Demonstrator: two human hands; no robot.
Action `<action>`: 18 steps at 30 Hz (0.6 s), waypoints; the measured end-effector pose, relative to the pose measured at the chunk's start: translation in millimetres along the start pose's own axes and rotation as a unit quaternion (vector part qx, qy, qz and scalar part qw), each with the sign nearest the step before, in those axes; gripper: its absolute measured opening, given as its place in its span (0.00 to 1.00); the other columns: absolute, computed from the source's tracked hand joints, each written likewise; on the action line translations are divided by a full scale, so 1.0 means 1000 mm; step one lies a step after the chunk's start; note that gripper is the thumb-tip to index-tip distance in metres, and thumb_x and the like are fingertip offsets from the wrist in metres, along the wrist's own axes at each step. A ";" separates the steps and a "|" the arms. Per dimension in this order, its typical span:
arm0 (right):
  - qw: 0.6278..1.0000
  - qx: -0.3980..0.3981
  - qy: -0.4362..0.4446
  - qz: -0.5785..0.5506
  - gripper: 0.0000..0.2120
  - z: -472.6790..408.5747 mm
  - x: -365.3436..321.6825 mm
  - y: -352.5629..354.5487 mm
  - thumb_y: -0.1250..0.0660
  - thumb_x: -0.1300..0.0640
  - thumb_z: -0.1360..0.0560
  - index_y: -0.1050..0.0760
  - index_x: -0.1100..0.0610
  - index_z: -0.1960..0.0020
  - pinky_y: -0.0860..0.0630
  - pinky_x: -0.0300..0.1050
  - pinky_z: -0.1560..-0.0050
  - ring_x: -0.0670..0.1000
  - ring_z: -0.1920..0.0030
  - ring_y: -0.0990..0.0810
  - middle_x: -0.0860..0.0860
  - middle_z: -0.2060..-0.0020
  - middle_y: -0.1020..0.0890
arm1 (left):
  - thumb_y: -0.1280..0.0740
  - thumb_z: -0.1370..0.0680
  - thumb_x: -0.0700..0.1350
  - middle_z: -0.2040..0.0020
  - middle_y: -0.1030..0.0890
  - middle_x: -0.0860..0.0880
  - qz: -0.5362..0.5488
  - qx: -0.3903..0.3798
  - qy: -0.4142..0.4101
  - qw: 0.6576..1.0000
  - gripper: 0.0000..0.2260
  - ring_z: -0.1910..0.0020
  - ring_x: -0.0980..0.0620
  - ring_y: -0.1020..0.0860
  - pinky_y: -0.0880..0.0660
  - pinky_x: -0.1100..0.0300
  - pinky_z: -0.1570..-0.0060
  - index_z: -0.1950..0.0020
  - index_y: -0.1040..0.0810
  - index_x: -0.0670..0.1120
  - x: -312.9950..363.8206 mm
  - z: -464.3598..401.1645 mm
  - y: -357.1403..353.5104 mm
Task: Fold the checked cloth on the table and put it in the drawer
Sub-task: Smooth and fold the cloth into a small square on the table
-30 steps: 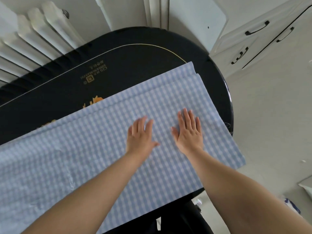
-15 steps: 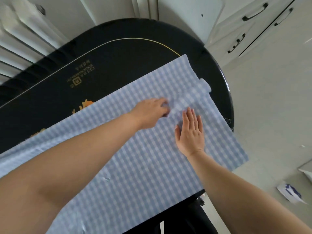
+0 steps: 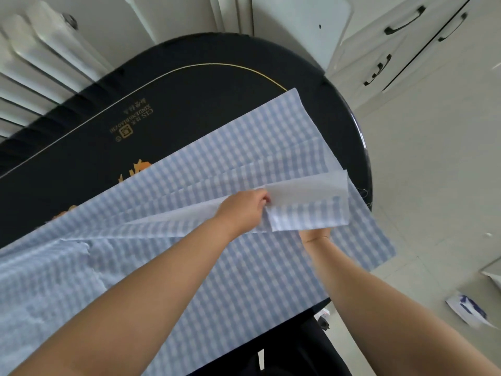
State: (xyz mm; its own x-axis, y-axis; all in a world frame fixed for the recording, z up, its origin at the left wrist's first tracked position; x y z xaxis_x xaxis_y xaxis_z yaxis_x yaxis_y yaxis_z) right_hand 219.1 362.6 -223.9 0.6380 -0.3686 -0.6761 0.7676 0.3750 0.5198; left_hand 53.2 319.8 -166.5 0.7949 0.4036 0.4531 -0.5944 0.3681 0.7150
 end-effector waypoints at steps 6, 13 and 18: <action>0.946 0.241 0.029 -0.215 0.15 -0.011 -0.022 0.112 0.47 0.54 0.21 0.32 0.58 0.37 0.26 0.42 0.49 0.49 0.53 0.23 0.57 0.47 0.22 | 0.34 0.24 0.44 0.26 0.43 0.46 -0.188 0.048 0.002 0.981 0.32 0.28 0.42 0.40 0.37 0.49 0.33 0.24 0.44 0.52 -0.012 0.013 -0.016; 0.983 0.010 0.146 0.109 0.17 -0.050 -0.107 0.085 0.39 0.48 0.23 0.30 0.53 0.36 0.28 0.42 0.49 0.49 0.44 0.22 0.46 0.42 0.22 | 0.35 0.24 0.54 0.35 0.31 0.49 -0.249 0.089 0.018 0.964 0.25 0.36 0.46 0.33 0.39 0.53 0.37 0.29 0.37 0.50 -0.012 0.011 -0.007; 0.982 -0.090 -0.017 0.166 0.34 -0.086 -0.098 0.050 0.33 0.39 0.28 0.38 0.58 0.33 0.26 0.49 0.55 0.54 0.52 0.24 0.52 0.46 0.26 | 0.32 0.28 0.44 0.46 0.26 0.48 -0.266 0.119 -0.006 0.956 0.15 0.47 0.46 0.26 0.31 0.55 0.50 0.42 0.28 0.46 0.010 0.027 -0.010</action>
State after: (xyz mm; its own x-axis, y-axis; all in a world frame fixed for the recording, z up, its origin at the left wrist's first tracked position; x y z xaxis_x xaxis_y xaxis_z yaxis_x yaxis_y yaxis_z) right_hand 189.8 490.9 -176.4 0.8556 -0.2270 -0.4652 0.4947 0.6230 0.6059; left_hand 70.0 297.7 -155.2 0.9793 0.2023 -0.0045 -0.0610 0.3164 0.9467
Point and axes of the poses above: each hand's wrist, its own z-axis away from the middle knuckle, its own y-axis out of the back of the hand, x = y × z, the point moved 9 cm from there along -z, towards the middle knuckle
